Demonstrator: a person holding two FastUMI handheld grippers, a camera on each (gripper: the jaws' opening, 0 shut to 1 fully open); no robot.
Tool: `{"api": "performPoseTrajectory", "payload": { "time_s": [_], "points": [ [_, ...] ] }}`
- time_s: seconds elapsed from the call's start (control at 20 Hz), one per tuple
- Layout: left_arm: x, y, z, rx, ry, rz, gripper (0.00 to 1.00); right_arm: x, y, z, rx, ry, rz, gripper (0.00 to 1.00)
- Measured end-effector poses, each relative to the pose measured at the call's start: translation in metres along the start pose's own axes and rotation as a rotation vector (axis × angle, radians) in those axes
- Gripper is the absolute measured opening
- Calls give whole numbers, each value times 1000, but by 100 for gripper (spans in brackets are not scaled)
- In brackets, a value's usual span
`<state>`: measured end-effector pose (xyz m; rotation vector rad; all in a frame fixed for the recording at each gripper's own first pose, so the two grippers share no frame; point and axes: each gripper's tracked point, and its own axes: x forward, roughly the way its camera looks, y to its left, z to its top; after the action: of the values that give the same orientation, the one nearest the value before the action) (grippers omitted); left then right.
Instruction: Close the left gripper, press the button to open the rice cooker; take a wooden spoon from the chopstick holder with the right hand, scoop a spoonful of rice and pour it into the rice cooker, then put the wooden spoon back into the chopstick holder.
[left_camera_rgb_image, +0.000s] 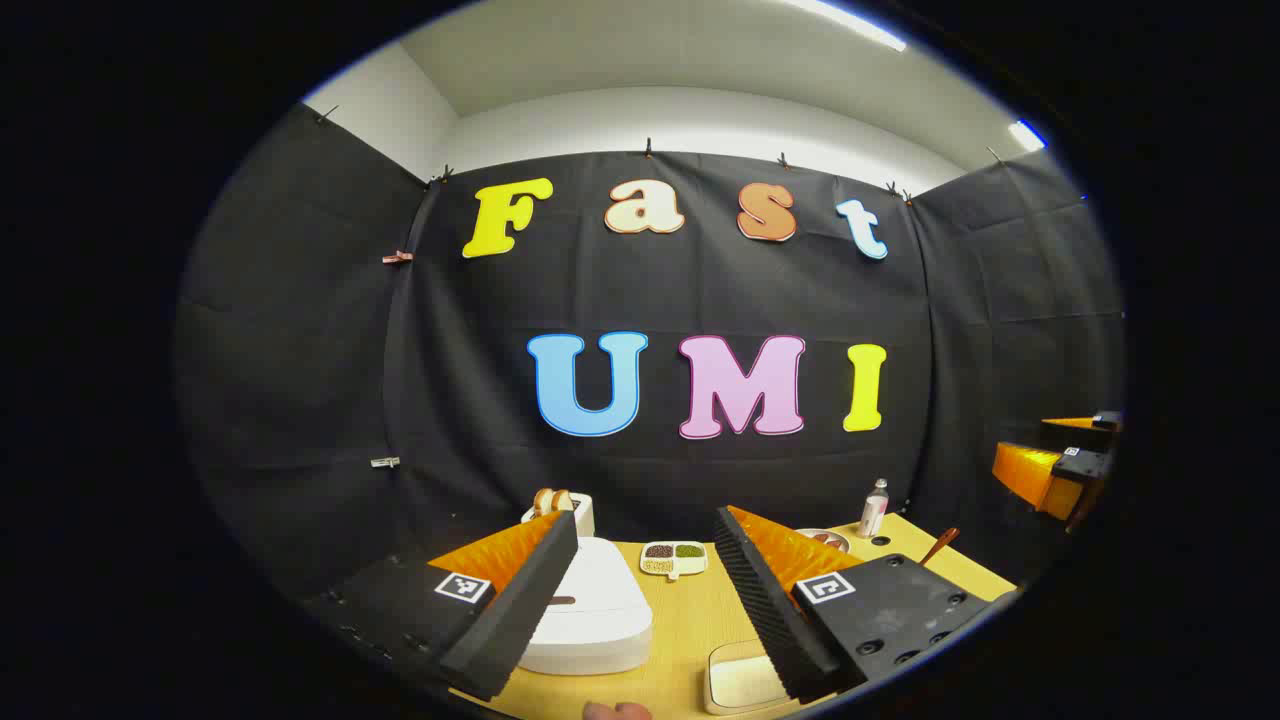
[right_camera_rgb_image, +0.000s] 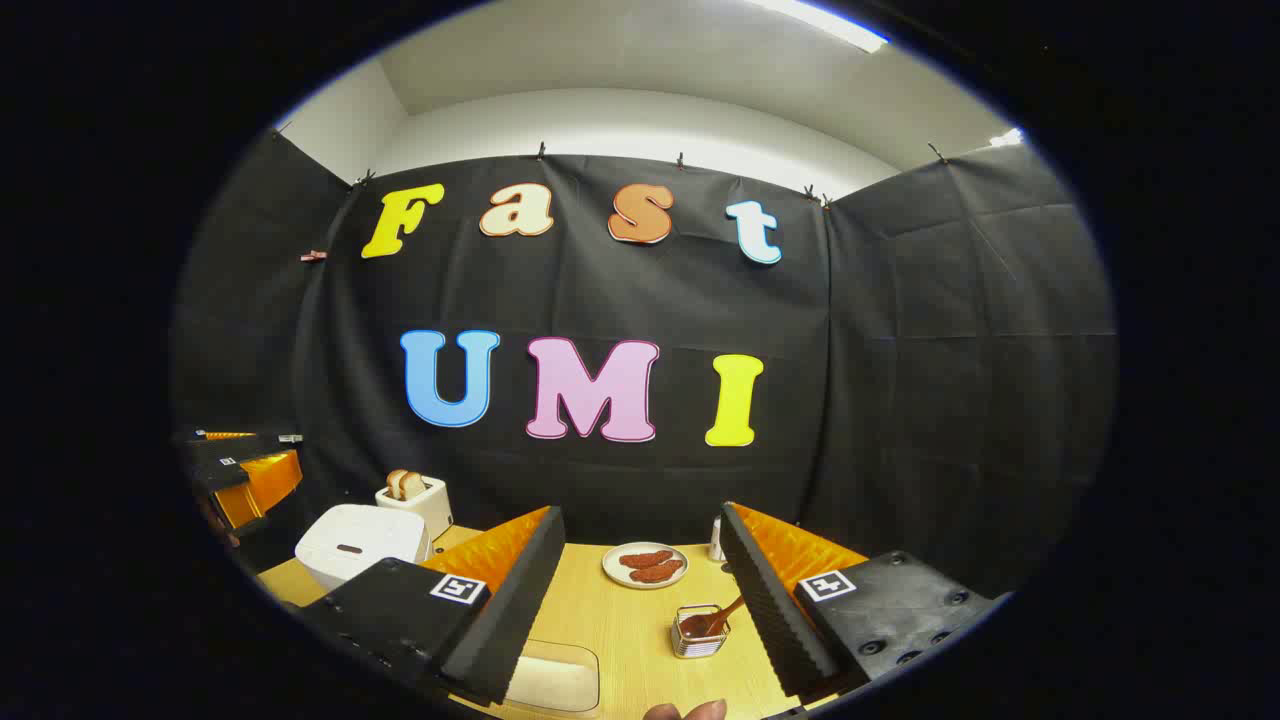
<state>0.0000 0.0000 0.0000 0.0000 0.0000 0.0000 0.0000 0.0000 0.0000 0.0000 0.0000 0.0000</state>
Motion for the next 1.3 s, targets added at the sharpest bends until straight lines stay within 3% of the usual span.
{"api": "performPoseTrajectory", "payload": {
  "time_s": [1.1,1.3],
  "points": [
    [-3,-2,-6,5,13,0,97,-2,3,-2,-32,-3,9,97],
    [0,-6,-13,-8,44,-47,40,-2,10,-4,-35,-3,19,98]
  ]
}}
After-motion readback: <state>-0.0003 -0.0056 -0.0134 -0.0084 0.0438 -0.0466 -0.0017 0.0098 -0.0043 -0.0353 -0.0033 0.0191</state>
